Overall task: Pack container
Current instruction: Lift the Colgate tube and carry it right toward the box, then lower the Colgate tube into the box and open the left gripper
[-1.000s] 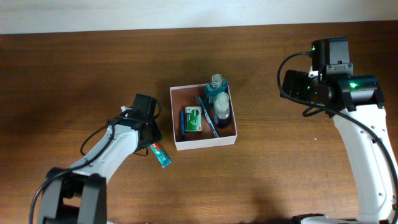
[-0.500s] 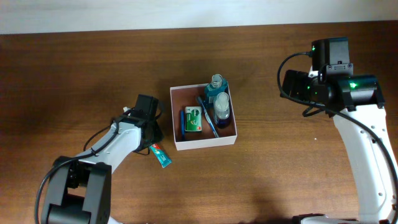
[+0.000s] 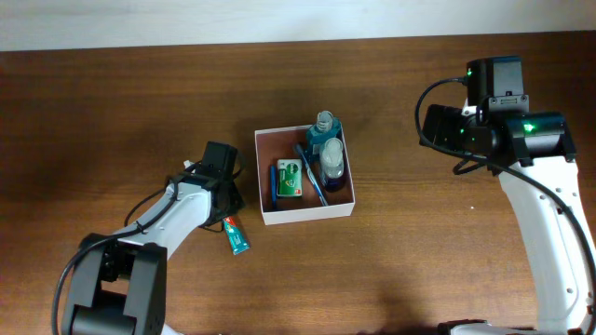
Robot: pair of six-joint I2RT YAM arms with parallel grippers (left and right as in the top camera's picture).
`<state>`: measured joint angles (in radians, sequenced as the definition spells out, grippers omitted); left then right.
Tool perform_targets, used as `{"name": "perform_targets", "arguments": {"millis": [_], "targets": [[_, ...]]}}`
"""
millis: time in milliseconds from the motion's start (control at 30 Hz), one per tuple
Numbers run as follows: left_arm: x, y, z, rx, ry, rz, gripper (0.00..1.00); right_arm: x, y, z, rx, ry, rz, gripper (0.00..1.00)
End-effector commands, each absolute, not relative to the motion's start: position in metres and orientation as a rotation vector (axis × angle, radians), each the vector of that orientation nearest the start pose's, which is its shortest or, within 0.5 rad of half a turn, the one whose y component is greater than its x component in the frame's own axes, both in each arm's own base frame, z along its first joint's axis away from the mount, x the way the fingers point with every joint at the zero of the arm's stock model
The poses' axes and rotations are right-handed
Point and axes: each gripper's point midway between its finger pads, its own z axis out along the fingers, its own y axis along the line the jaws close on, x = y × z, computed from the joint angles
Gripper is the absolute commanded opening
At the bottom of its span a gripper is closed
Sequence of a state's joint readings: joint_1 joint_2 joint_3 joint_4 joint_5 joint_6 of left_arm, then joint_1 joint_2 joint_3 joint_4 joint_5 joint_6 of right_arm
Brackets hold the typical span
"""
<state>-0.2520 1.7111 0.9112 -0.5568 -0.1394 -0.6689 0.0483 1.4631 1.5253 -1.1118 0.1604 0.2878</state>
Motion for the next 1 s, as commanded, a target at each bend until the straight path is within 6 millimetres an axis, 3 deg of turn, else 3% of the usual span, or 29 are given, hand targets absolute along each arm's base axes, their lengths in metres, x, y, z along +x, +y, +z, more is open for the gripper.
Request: {"name": "perform_targets", "arguments": {"millis": [0, 100, 433, 600, 733, 833, 967], "targets": [[0.333, -0.051, 0.026, -0.602, 2.739, 0.066, 0.15, 0.355, -0.013, 0.239, 0.379, 2.576, -0.103, 0.98], [0.343, -0.052, 0.054, -0.572, 2.661, 0.022, 0.11, 0.355, -0.013, 0.239, 0.379, 2.576, -0.103, 0.98], [0.360, -0.072, 0.158, -0.515, 2.361, -0.276, 0.13, 0.355, -0.013, 0.239, 0.379, 2.576, -0.103, 0.98], [0.369, -0.101, 0.198, -0.416, 2.246, -0.517, 0.12, 0.355, -0.013, 0.239, 0.379, 2.576, -0.103, 0.98], [0.374, -0.123, 0.212, -0.335, 2.206, -0.660, 0.13, 0.355, -0.013, 0.239, 0.379, 2.576, -0.103, 0.98], [0.376, -0.138, 0.213, -0.293, 2.199, -0.684, 0.12, 0.355, -0.013, 0.239, 0.379, 2.576, -0.103, 0.98], [0.373, -0.173, 0.207, -0.200, 2.210, -0.732, 0.12, 0.355, -0.013, 0.239, 0.380, 2.576, -0.103, 0.98]]}}
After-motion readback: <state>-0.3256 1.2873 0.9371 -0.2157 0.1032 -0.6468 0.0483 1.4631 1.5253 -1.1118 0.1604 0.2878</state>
